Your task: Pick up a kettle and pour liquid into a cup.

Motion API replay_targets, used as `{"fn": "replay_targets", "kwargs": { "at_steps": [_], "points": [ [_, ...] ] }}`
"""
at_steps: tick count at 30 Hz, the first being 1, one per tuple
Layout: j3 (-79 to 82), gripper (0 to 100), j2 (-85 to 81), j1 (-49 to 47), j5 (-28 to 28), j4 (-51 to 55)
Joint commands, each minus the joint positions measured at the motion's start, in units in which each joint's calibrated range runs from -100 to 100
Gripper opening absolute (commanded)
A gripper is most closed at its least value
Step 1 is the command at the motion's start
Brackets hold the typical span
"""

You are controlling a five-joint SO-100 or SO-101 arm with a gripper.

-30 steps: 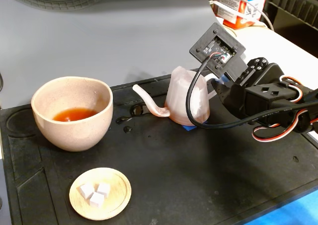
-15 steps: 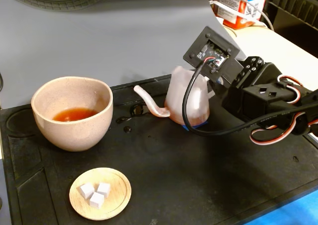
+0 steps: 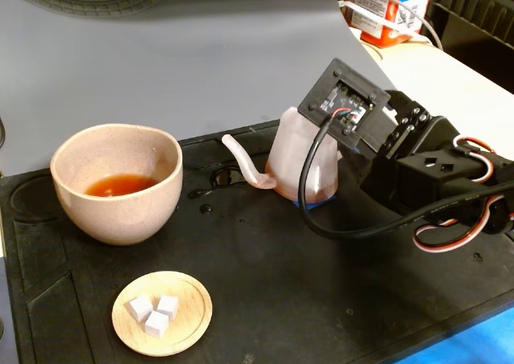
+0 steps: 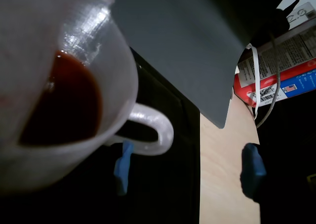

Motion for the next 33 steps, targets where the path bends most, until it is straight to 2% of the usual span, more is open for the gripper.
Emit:
{"fn": "replay_targets", "kwargs": {
  "at_steps": [1, 3, 5, 7, 9, 11, 15, 19, 23, 28, 30, 33],
  "points": [
    [3.43, 27, -6.13, -0.12, -0.08, -0.65],
    [9.42, 27, -11.94, -0.2, -0.08, -0.13],
    [15.77, 21, -17.82, -0.27, -0.13, -0.99],
    [20.22, 20, -24.39, -0.27, -0.13, -0.99],
    [27.66, 19, -37.45, -1.79, -0.6, -0.13],
    [31.84, 11, -46.75, -3.47, -3.28, -0.82],
    [34.83, 2, -60.06, -5.14, -4.27, -0.04],
    [37.73, 1, -72.43, -5.14, -10.36, 0.05],
    [37.73, 1, -77.21, -5.22, -14.46, 1.0],
    [37.73, 1, -105.03, -4.53, -19.86, 40.17],
    [38.55, 1, -110.57, -4.46, -22.38, 48.3],
    [47.08, 1, -117.14, -4.46, -24.01, 48.81]
  ]
}}
